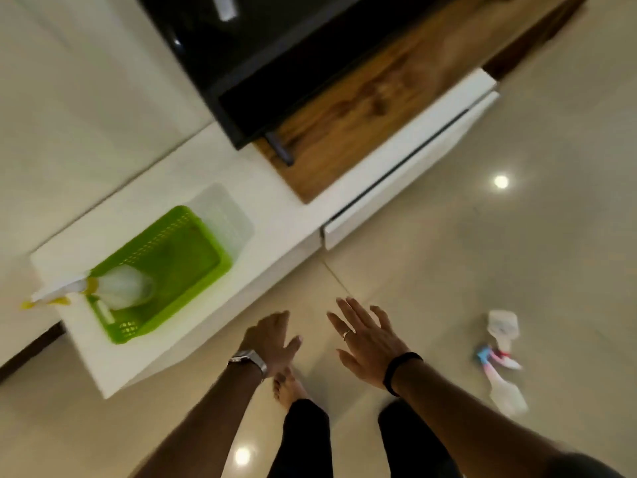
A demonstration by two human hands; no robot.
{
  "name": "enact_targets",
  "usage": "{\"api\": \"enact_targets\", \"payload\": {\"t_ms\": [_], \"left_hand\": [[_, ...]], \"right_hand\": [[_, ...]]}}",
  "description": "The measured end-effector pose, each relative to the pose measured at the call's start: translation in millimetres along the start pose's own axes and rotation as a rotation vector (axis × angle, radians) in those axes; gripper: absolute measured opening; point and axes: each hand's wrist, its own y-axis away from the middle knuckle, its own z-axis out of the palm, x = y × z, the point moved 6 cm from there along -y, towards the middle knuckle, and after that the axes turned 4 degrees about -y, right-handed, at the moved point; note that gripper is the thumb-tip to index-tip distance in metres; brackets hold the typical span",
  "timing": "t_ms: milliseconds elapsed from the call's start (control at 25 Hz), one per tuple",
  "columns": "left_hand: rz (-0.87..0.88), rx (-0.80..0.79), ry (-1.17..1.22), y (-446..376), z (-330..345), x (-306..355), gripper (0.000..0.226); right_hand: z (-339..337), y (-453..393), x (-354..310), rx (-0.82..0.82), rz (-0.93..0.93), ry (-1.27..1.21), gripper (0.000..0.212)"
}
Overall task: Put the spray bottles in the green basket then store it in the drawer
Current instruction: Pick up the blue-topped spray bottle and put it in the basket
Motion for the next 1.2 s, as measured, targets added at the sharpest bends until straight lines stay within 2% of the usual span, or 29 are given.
{"api": "enact_targets", "payload": {"t_ms": [160,320,480,680,800,960,1120,1200], "left_hand": [[0.119,0.085,-0.158,-42,-11,123,0.072],[0.28,0.07,-0.288,-82,8,269,0.066],[0.428,0.022,-0.42,-114,53,401,0.063],[0.595,-0.087,-0.588,-166,144,535,0.063],[0.631,-0.147,-0.601,-205,205,574,0.066],[0.607,-0.293,-0.676,-241,285,577,0.074],[0.616,-0.392,-0.781,-262,345,561,0.073],[0.584,-0.446,-0.783,-263,362,548,0.073]], "right_hand": [[34,78,110,0.005,0.222,-0.127,0.074],[73,159,217,0.063,0.449,-0.298,0.073],[127,224,296,0.126,0.646,-0.438,0.071],[241,271,384,0.115,0.83,-0.568,0.073],[322,272,419,0.087,0.906,-0.595,0.074],[412,250,441,0.032,1.006,-0.676,0.079],[466,212,452,-0.047,1.02,-0.662,0.099],[477,199,460,-0.059,1.075,-0.632,0.102]]}}
